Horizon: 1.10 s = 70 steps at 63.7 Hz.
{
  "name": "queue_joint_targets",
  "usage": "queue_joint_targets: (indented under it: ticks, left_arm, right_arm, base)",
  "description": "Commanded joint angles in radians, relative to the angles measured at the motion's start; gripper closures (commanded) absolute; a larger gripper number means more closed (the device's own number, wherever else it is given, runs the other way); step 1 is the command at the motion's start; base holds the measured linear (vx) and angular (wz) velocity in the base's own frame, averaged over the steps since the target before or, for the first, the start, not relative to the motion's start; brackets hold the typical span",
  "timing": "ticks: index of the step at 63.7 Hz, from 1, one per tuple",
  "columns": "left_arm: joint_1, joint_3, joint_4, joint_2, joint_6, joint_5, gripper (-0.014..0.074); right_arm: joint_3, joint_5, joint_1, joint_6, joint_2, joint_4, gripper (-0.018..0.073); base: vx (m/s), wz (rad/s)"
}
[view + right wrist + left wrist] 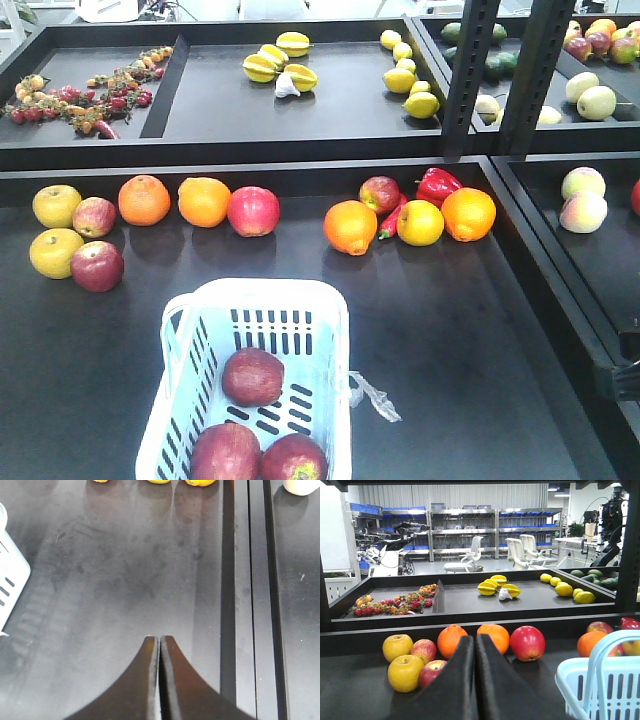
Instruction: Pick three apples into basket with both arms
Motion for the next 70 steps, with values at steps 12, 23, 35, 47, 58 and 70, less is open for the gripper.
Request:
queue_joint_targets:
  ticks: [12,23,35,47,58,70]
  left_arm:
    - [0.005,0.023,-0.007,-0.015,-0.009,-0.07,0.0603]
    - [0.005,0.023,-0.007,-0.015,-0.009,-0.07,0.0603]
    - [0.005,0.023,-0.007,-0.015,-0.009,-0.07,0.0603]
    - [0.005,0.023,-0.007,-0.015,-0.009,-0.07,0.0603]
    - [0.005,0.023,-0.007,-0.015,-0.009,-0.07,0.0603]
    - [0.005,0.023,-0.007,-0.015,-0.009,-0.07,0.0603]
  right_arm:
    - [-0.026,-0.048,-0.007,-0.001,-0.008,0.002,0.0568]
    - [-0.026,-0.048,-0.007,-0.001,-0.008,0.002,0.0568]
    - [-0.026,-0.05,-0.007,-0.002,-0.022,-0.005,0.0568]
    - [0.03,-0.15,-0.007,0.041,-0.12,-0.007,0.0568]
    - [0.217,-0.393,-0.007,0.12,-0.268,-0.007,0.0568]
    - [0.431,-0.573,-0.007,0.161,-0.472,-0.033,0.0568]
  base:
    - [0.0,0.0]
    - [0.0,0.0]
    - [0.0,0.0]
    - [0.0,0.0]
    - [0.0,0.0]
    - [0.0,0.0]
